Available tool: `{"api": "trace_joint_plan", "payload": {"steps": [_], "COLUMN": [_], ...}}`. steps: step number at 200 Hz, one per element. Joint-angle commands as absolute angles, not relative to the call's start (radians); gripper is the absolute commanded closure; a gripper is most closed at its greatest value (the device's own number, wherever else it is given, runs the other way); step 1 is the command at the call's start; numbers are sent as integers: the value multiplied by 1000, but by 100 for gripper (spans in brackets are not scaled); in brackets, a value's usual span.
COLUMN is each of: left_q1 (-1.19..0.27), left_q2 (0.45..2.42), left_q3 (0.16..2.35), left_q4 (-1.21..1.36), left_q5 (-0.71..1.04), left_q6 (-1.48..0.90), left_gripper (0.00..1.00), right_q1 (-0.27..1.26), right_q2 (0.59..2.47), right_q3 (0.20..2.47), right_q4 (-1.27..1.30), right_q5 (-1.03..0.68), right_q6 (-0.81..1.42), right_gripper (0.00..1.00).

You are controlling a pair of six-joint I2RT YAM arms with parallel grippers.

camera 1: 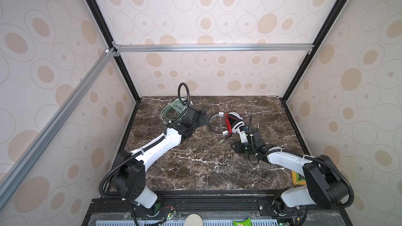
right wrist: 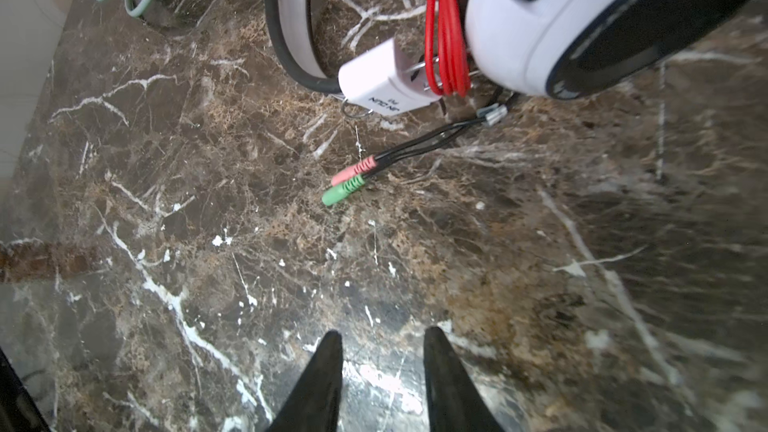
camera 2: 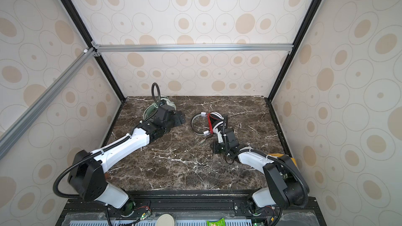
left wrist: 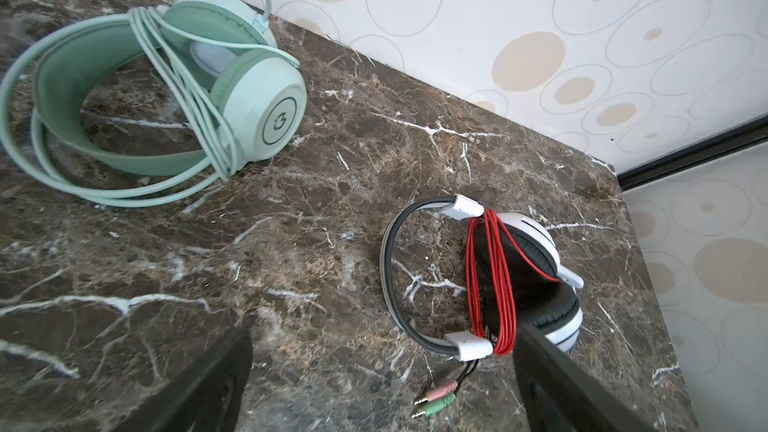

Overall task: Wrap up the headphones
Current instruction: 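Open both grippers and release the headset and plug cable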

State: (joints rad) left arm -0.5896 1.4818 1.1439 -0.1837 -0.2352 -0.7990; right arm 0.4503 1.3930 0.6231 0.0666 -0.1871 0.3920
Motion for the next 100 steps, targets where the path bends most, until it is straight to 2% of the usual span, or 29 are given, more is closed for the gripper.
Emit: {"api": "trace_joint_plan", "payload": {"steps": [1, 54, 100], "left_q1": [-588, -587, -583], "left_q2": [1344, 986, 755], "left_q3": [1040, 749, 487], "left_q4": [-91, -27, 260], "left_q5": [-275, -318, -386], "left_q6": [-763, -754, -546], "left_gripper": [2, 2, 2], "right_q1": [440, 415, 406], "right_q2": [1288, 889, 706], "right_q3": [587, 404, 338], "right_q4": [41, 81, 90], "right_q5": [-95, 241, 366], "right_q6": [378, 358, 336], "right_gripper": [62, 61, 61]}}
